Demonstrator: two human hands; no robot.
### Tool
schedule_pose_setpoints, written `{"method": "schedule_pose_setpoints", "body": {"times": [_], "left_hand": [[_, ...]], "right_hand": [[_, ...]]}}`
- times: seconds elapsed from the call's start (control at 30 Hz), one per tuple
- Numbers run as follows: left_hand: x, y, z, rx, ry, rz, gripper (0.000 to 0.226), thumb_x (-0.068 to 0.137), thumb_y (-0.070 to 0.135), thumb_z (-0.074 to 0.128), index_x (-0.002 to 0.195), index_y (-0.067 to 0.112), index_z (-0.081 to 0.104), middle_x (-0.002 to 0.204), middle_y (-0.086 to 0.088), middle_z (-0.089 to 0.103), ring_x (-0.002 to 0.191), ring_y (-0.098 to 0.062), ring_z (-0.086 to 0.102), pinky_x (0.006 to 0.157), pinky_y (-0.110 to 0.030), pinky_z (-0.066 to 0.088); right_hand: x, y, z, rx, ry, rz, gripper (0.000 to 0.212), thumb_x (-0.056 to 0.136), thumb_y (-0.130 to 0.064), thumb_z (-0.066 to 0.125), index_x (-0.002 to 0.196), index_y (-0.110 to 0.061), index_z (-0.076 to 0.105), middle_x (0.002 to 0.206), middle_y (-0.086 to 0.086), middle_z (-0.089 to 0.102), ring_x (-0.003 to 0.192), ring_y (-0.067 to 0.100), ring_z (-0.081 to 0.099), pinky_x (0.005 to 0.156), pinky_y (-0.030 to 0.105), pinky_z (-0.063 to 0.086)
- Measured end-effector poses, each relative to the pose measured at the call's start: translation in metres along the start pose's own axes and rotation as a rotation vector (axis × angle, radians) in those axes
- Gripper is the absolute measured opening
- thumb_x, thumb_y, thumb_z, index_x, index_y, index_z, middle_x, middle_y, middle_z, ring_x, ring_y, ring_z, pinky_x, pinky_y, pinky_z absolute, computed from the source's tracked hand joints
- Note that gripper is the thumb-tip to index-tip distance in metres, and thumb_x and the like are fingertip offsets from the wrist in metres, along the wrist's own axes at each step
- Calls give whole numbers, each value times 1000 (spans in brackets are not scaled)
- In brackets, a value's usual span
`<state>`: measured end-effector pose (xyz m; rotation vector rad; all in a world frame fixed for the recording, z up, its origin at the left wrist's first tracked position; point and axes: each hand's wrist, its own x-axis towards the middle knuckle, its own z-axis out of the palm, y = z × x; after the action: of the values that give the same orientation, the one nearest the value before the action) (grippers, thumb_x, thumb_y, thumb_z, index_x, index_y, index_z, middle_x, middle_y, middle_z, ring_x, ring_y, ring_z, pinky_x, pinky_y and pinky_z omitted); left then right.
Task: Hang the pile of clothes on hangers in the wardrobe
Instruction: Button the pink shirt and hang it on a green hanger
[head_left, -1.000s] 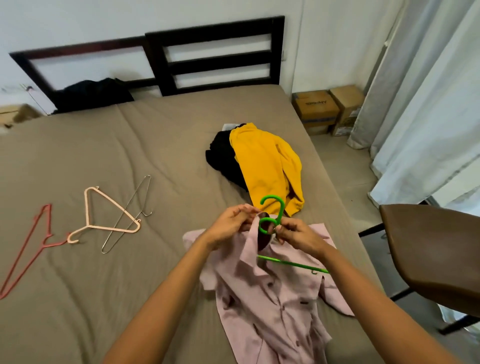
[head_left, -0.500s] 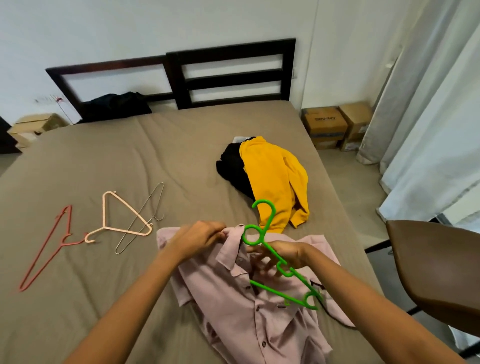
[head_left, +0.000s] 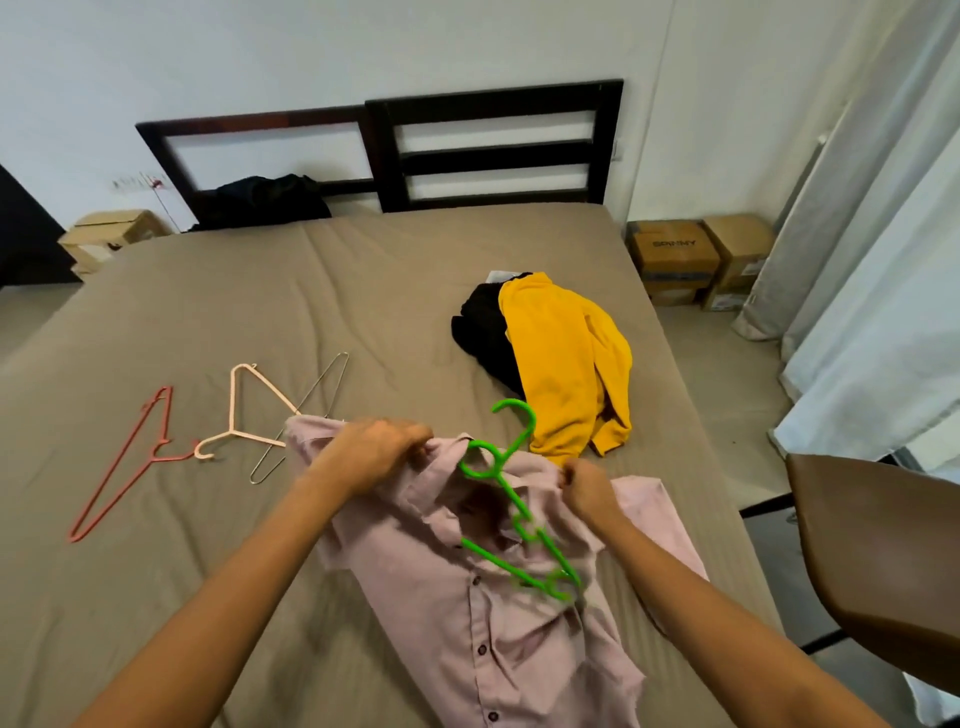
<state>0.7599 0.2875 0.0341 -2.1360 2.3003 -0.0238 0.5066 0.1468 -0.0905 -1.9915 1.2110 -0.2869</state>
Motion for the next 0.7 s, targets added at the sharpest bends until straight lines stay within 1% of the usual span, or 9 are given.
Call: {"method": "schedule_pose_setpoints", "body": {"times": [0.07,0.13,0.23,0.33,0.43,0.5,0.53,0.6,0.7], "left_hand": [[-13,-10,2,82,83,-25,10,77,19,49,80,24,57,71,6,66,57,-18,65,43,-24,41],[-20,-16,4,77,104,-33,11,75,27,40,75,26,52,62,7,64,46,-16,62,37,-20,35],[-18,-11,10,-42,98,-52,22,83,37,31,85,25,48,78,1,70,62,-23,67,47,-27,43],[-10,-3,2,-97,67,-46,46,85,43,23,100,17,59,99,-2,70,84,-27,67,62,-32,46],[-4,1,-13,-158,4,10,52,86,45,20,102,14,59,102,-2,68,90,-25,64,70,-33,45],[1,2,-18,-180,-58,41,36,91,34,32,100,12,58,99,-4,67,90,-26,63,73,-34,45],[2,2,-19,-178,-87,45,30,91,31,35,99,12,58,98,-5,67,89,-26,63,73,-34,46],[2,2,-20,-159,-100,36,28,92,29,36,100,15,58,98,-3,67,89,-26,63,73,-35,48],[-3,-2,-19,-46,-77,-22,24,97,28,36,103,18,57,104,0,66,94,-25,63,71,-35,47]], "right_hand": [[4,37,-10,-25,68,163,29,83,-12,49,58,-22,40,72,22,61,73,29,56,59,29,25],[-8,45,-23,53,61,130,27,86,3,53,66,-16,49,69,6,58,74,23,54,57,20,31],[-13,23,-19,155,-151,46,16,82,3,64,89,-9,56,89,5,61,83,18,58,72,21,46],[-6,-18,-10,195,-324,-65,28,77,-4,74,97,-9,55,94,5,58,82,15,58,69,22,50],[9,-32,13,87,-502,-116,44,73,-33,80,105,-13,57,95,6,62,82,16,60,64,27,52],[22,-15,38,-34,-533,-253,70,63,-77,64,106,-22,60,97,1,63,79,10,60,74,35,54],[17,-16,42,-65,-511,-331,75,61,-86,54,105,-26,62,96,-1,61,73,3,61,79,39,55],[-1,-33,37,-77,-377,-322,42,83,-60,59,106,-25,61,99,-6,58,58,-7,60,72,31,58],[-3,-45,30,2,-162,-262,34,71,-18,57,100,0,64,96,15,64,85,11,55,73,29,45]]}}
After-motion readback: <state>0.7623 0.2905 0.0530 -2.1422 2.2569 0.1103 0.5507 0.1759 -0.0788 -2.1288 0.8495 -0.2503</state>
